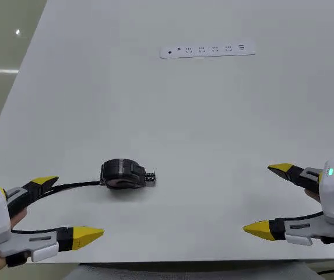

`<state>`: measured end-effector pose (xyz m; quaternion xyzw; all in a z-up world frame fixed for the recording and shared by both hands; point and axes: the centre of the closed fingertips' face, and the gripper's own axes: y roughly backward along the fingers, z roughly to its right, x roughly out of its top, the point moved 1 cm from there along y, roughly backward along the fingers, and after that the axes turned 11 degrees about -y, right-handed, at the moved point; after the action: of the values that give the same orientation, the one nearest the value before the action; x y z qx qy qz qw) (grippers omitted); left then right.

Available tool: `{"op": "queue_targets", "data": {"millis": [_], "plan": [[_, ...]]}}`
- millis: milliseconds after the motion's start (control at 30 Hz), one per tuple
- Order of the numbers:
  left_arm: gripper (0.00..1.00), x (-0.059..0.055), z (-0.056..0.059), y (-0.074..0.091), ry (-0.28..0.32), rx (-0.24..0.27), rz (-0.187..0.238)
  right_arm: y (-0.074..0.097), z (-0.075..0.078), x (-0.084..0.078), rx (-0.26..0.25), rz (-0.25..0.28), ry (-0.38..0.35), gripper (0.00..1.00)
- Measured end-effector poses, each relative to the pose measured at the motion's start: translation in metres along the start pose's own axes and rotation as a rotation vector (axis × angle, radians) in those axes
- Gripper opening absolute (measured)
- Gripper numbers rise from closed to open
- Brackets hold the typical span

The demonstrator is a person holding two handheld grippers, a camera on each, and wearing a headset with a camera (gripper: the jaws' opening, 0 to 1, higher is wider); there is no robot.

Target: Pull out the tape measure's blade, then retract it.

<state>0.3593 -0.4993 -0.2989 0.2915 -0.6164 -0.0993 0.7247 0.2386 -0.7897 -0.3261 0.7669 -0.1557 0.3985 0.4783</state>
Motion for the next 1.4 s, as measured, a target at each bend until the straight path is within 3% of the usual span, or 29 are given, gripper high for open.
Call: {"op": "queue_targets", "data": {"millis": [167, 600, 867, 1400], "plan": [[0.96, 0.001, 0.002, -0.006, -0.030, -0.024, -0.015, -0.005, 0.001, 0.001, 0.009, -0.003, 0.005, 0.85], [0.93, 0.002, -0.004, -0.020, -0.098, -0.071, -0.039, -0.026, -0.004, 0.006, 0.053, -0.004, -0.003, 0.82], [0.91, 0.001, -0.010, -0.031, -0.136, -0.107, -0.053, -0.044, -0.012, 0.010, 0.105, 0.011, 0.027, 0.74], [0.80, -0.005, -0.023, -0.052, -0.237, -0.176, -0.106, -0.072, -0.011, 0.014, 0.153, -0.002, 0.037, 0.72]]}}
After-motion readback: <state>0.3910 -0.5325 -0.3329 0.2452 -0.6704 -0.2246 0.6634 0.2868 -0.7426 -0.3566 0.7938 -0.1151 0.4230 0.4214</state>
